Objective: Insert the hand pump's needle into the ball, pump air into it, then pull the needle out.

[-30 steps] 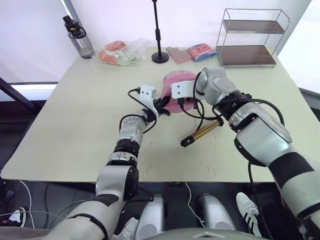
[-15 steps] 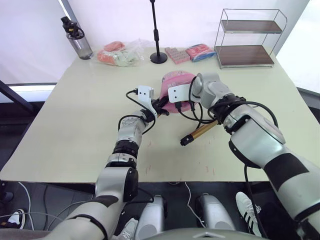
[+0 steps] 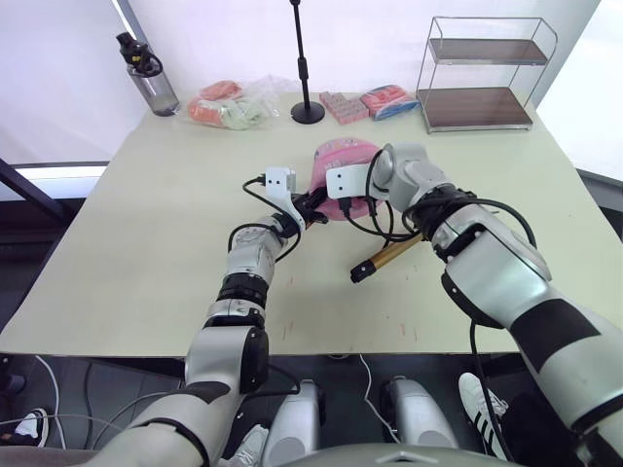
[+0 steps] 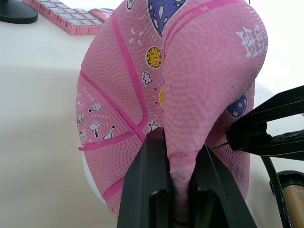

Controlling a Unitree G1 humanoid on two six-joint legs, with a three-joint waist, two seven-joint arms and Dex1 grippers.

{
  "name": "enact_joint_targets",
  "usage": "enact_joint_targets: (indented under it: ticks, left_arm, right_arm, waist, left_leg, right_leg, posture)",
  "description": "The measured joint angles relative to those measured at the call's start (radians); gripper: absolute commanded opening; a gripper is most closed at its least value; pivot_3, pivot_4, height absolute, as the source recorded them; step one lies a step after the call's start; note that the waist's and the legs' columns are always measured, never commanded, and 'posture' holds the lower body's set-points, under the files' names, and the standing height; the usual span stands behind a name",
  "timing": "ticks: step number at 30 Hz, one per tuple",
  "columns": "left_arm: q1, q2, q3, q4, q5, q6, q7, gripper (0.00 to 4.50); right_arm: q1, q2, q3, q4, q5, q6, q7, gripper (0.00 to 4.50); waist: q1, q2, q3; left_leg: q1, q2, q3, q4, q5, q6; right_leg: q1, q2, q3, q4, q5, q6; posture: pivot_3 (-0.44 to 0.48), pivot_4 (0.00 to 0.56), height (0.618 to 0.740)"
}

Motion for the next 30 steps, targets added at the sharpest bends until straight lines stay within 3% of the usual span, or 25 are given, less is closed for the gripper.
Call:
enact_joint_targets:
  ticks: [18, 30]
  left_arm:
    - [0.013, 0.000, 0.020, -0.009, -0.016, 0.013, 0.000, 0.08]
    - [0.014, 0.000, 0.034, -0.009, -0.017, 0.016, 0.000, 0.08]
  right_arm:
    - [0.000, 0.047, -0.015, 0.058, -0.014, 0.000, -0.084, 0.31]
    - [0.001, 0.058, -0.094, 0.068, 0.006, 0.018, -0.088, 0.31]
  waist:
    - [-0.004, 0.000, -0.002]
    - [-0.007, 0.000, -0.002]
  left_leg:
    - [0.002, 0.000, 0.000, 0.000, 0.000, 0.000]
    - [0.003, 0.001, 0.000, -0.001, 0.000, 0.000]
  right_leg:
    - [0.001, 0.001, 0.001, 0.000, 0.000, 0.000]
    - [0.001, 0.002, 0.001, 0.000, 0.000, 0.000]
  posture:
    - [0.000, 0.150, 0.731]
    - [0.000, 0.150, 0.731]
